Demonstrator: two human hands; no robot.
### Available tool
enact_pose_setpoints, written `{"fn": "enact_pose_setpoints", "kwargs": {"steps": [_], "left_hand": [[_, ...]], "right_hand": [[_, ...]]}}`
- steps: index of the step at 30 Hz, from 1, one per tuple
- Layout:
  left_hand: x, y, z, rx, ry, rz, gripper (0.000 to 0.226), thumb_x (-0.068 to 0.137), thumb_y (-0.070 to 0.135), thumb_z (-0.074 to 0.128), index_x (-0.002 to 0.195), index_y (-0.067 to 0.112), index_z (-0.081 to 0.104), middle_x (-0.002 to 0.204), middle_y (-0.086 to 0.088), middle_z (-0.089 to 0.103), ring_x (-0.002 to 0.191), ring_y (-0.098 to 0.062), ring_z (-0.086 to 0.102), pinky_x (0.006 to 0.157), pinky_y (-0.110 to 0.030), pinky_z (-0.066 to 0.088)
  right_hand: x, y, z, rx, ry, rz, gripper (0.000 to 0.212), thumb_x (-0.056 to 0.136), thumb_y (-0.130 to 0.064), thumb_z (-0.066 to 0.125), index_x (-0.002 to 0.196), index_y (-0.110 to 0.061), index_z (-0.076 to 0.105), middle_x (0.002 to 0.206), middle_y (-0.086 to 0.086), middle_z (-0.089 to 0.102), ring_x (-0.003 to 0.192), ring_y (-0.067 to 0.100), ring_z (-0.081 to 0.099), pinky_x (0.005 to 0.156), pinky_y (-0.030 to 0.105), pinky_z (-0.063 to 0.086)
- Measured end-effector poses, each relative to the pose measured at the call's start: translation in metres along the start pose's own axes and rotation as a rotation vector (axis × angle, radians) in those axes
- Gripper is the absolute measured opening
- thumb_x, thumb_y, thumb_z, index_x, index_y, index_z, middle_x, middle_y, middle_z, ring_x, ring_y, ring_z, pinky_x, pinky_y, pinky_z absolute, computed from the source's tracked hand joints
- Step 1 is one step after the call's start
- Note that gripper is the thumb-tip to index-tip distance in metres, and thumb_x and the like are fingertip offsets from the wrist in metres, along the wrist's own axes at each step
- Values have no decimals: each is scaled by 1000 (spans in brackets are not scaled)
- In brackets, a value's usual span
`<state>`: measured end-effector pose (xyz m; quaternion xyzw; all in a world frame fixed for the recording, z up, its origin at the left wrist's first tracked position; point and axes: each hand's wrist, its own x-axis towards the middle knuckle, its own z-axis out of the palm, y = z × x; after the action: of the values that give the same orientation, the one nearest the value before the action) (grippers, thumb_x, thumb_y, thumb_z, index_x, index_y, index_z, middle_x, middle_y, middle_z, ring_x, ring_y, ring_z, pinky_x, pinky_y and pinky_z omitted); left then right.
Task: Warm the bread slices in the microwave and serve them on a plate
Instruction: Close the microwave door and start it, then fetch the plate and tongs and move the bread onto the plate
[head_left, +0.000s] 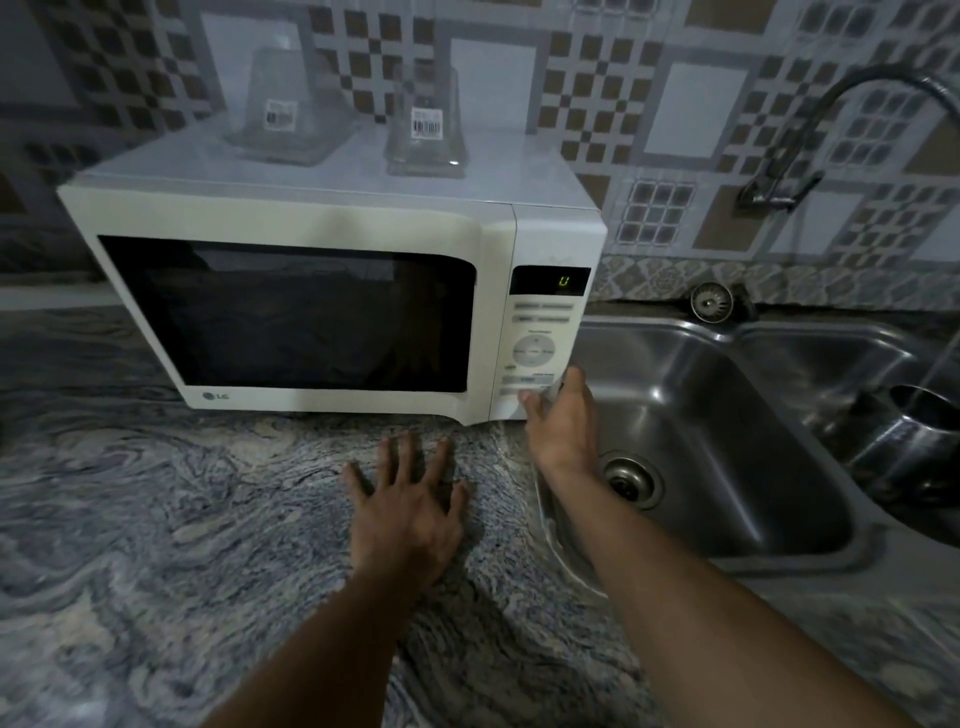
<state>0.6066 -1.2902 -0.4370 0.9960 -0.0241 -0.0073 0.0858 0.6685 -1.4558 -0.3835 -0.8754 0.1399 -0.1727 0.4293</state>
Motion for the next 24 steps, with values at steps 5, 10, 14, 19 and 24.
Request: {"fn": "enact_pose_setpoints", "kwargs": {"steps": [5,10,14,19,24], "left_hand": [[0,0,1,-2,6,-5,66,92,67,1,151,43,-14,164,-1,-13,150,-26,-17,114,-63,-11],[0,0,0,23,-2,2,65,92,67,-1,151,42,-16,163,-3,-16,149,-27,-19,114,-63,-11],[0,1,-3,44,-35,-9,65,92,65,-4,151,41,-16,163,-2,-16,149,-27,-19,114,-64,-11],[2,8,-21,16,-144,-21,62,97,58,10,155,36,1,165,-7,-2,151,-30,-6,114,-64,-2],[11,29,-62,-303,176,-34,42,101,41,35,139,23,37,137,-9,47,123,-24,46,100,-39,44]], "right_hand": [[2,3,-1,-46,25,-10,31,94,-28,66,117,-15,48,116,4,63,99,24,63,76,34,53],[-1,3,1,-81,31,-22,31,96,-31,63,117,-14,47,113,6,63,96,27,64,71,36,54],[-4,-4,-5,-99,-59,5,37,96,-33,62,122,-17,41,115,6,64,94,26,65,68,33,51],[-18,-34,-39,-88,-76,-108,78,99,-22,57,157,-22,5,146,9,45,101,20,61,70,22,47],[-5,-84,-74,-182,86,-375,73,102,-37,46,156,-30,-2,164,14,11,147,35,27,106,49,46]]}}
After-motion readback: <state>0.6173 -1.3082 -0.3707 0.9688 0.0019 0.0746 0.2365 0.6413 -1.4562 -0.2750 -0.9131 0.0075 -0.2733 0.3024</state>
